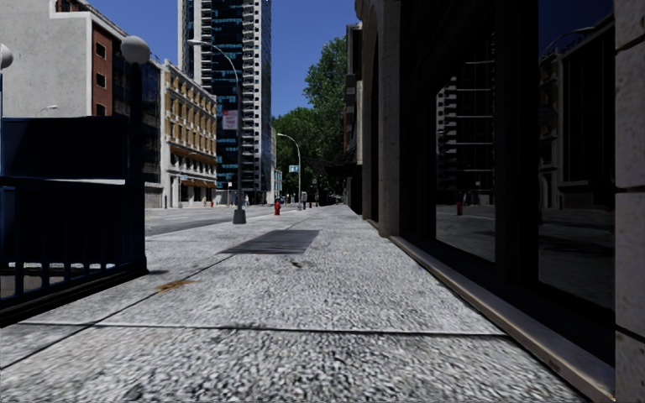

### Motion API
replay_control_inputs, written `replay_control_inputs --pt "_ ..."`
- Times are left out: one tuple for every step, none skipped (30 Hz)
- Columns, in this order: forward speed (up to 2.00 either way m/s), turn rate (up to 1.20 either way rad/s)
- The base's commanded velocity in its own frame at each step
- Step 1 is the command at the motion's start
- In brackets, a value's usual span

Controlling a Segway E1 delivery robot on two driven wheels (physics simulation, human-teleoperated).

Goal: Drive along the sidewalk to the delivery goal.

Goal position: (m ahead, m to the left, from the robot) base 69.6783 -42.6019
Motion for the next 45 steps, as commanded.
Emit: replay_control_inputs --pt "1.55 0.0" --pt "1.55 0.0" --pt "1.55 0.0" --pt "1.61 0.0" --pt "1.68 0.0" --pt "1.72 0.0" --pt "1.76 0.0" --pt "1.76 0.0" --pt "1.79 0.0" --pt "1.8 0.0" --pt "1.8 0.0" --pt "1.8 0.0" --pt "1.8 0.0" --pt "1.81 0.0" --pt "1.81 0.0" --pt "1.81 0.0" --pt "1.82 0.0" --pt "1.82 0.0" --pt "2.0 0.0" --pt "1.99 0.0" --pt "1.99 0.0" --pt "1.99 0.0" --pt "1.99 0.0" --pt "1.99 0.0" --pt "1.99 0.0" --pt "1.99 0.0" --pt "1.99 0.0" --pt "1.99 0.0" --pt "1.99 0.0" --pt "2.0 0.0" --pt "2.0 0.0" --pt "2.0 0.0" --pt "2.0 0.0" --pt "2.0 0.0" --pt "2.0 0.0" --pt "2.0 0.0" --pt "2.0 0.0" --pt "2.0 0.0" --pt "2.0 0.0" --pt "2.0 0.0" --pt "2.0 0.0" --pt "2.0 0.0" --pt "2.0 0.0" --pt "2.0 0.0" --pt "2.0 0.0"
